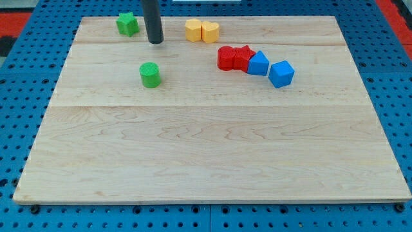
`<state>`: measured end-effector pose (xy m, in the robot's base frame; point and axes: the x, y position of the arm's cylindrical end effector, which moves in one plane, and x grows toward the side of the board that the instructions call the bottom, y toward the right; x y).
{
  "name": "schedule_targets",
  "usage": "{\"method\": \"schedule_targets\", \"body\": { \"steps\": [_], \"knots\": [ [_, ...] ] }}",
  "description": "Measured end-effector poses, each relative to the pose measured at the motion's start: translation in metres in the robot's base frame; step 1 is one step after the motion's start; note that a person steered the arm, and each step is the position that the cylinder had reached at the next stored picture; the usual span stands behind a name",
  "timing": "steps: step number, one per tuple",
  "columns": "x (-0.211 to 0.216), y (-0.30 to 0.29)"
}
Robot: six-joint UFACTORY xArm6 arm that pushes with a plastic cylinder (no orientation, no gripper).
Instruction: Move the red blocks close to the blue blocks
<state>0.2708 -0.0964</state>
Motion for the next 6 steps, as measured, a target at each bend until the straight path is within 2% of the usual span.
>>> {"method": "schedule_targets", "body": {
  "steps": [1,3,4,6],
  "knots": [
    [0.033,0.059],
    [0.050,0.170],
    [0.058,0.175],
    [0.043,0.148]
  ]
}}
